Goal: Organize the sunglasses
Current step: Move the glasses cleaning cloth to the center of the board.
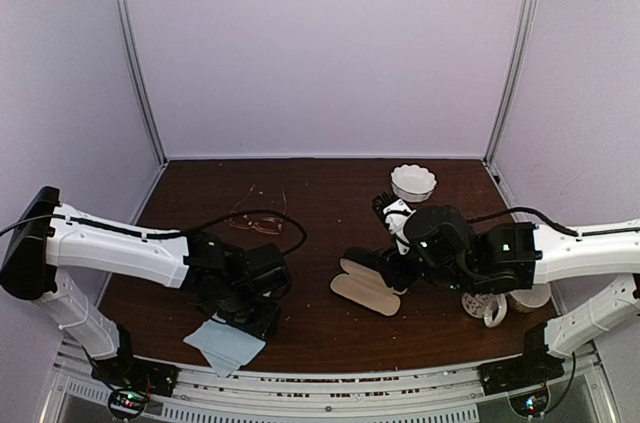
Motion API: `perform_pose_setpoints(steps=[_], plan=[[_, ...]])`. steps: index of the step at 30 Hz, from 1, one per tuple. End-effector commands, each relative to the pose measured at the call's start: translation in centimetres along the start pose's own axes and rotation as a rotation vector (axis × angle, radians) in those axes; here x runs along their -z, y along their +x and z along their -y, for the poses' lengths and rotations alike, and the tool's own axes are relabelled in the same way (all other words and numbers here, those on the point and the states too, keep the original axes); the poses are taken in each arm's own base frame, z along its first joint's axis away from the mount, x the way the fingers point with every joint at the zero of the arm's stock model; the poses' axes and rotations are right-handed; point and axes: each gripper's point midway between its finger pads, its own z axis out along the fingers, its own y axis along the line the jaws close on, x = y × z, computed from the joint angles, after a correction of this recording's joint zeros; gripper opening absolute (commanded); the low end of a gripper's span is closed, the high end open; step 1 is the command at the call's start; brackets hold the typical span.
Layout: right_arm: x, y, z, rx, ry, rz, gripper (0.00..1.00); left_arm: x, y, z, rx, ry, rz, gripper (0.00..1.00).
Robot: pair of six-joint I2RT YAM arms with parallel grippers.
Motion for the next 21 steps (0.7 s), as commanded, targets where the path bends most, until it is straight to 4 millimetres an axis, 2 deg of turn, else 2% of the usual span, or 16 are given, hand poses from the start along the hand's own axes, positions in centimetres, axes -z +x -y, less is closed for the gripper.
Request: perform_pose_setpoints(steps=[1, 10, 15, 21], plan=[[0.3, 0.5, 0.2, -0.017, -0.005, -0.002, 0.56, -0.3, 0.3, 1.4, -0.055, 0.016, -0.039, 0.42], [0.2, 1.0, 0.2, -0.009, -0.003, -0.014, 0.56, -1.7, 1.5, -0.5, -0.013, -0.092, -0.094, 0.37], [0.0, 1.1, 0.2, -0.001, -0.001, -0.019, 0.56, -2.7, 2.0, -0.6, -0.017, -0.104, -0.126, 0.31], [-0.3, 1.1, 0.0, 0.014, 0.0, -0.025, 0.57, -3.2, 2.0, 0.0, -0.021, -0.073, -0.124, 0.3]])
